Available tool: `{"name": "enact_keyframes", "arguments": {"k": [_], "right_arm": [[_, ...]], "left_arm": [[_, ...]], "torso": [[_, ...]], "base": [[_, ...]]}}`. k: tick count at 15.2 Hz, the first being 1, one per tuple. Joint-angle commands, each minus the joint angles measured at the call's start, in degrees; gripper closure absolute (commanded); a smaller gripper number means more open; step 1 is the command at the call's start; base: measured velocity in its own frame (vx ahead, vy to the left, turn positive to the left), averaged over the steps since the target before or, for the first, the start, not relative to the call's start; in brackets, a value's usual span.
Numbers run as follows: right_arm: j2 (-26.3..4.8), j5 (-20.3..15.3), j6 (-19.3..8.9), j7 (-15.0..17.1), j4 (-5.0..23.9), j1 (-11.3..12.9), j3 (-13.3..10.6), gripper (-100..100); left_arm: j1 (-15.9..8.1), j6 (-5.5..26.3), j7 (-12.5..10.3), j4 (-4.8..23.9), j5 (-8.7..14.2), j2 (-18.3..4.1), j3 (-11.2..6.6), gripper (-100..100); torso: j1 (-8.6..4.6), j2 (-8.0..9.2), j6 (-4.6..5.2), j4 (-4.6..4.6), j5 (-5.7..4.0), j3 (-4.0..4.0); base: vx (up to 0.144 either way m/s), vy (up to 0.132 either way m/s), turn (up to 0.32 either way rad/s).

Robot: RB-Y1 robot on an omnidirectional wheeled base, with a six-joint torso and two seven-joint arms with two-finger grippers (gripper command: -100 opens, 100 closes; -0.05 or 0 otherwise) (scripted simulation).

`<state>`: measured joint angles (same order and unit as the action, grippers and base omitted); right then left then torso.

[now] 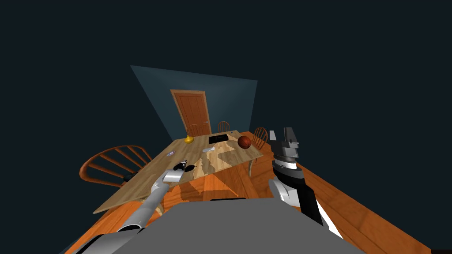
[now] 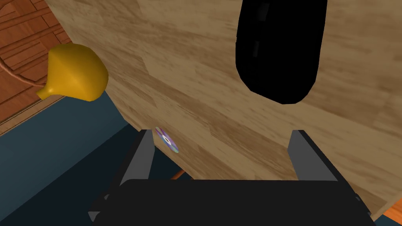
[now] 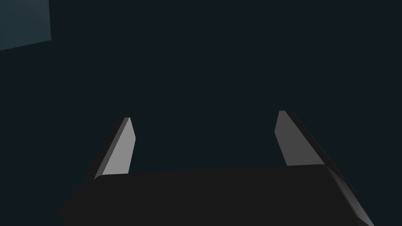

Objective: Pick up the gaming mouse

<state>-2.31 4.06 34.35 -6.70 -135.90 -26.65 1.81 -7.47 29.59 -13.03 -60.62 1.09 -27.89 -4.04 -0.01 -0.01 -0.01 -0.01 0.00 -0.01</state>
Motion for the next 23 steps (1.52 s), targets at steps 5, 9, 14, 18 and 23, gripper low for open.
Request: {"name": "enact_keyframes", "arguments": {"k": [5, 9, 14, 18, 23], "right_arm": [[0.0, 0.0, 0.0, 0.0, 0.0, 0.0, 0.0, 0], [0.0, 0.0, 0.0, 0.0, 0.0, 0.0, 0.0, 0], [0.0, 0.0, 0.0, 0.0, 0.0, 0.0, 0.0, 0], [0.0, 0.0, 0.0, 0.0, 0.0, 0.0, 0.0, 0], [0.0, 0.0, 0.0, 0.0, 0.0, 0.0, 0.0, 0]], "left_arm": [[-4.0, 5.9, -2.0, 7.9, 0.5, -1.6, -0.23, -100], [-7.1, 10.3, -3.8, 13.1, 0.9, -2.8, -0.48, -100], [-10.1, 15.2, -5.4, 19.5, 1.2, -3.9, -0.70, -100], [-11.4, 17.5, -6.2, 22.4, 1.4, -4.4, -0.80, -100], [-15.0, 23.0, -8.1, 29.2, 1.8, -5.6, -1.06, -100]], "torso": [[-0.01, -0.01, 0.03, 0.00, 0.00, -0.01], [0.00, -0.02, 0.00, 0.00, -0.01, -0.01], [0.00, -0.03, 0.00, -0.01, 0.00, -0.02], [0.00, -0.03, 0.03, 0.00, -0.01, -0.02], [0.00, -0.06, 0.02, -0.01, 0.00, -0.03]], "base": [[0.005, -0.009, -0.144], [0.008, -0.010, -0.147], [0.011, -0.007, -0.143], [0.012, -0.004, -0.115], [0.018, -0.004, -0.142]]}}
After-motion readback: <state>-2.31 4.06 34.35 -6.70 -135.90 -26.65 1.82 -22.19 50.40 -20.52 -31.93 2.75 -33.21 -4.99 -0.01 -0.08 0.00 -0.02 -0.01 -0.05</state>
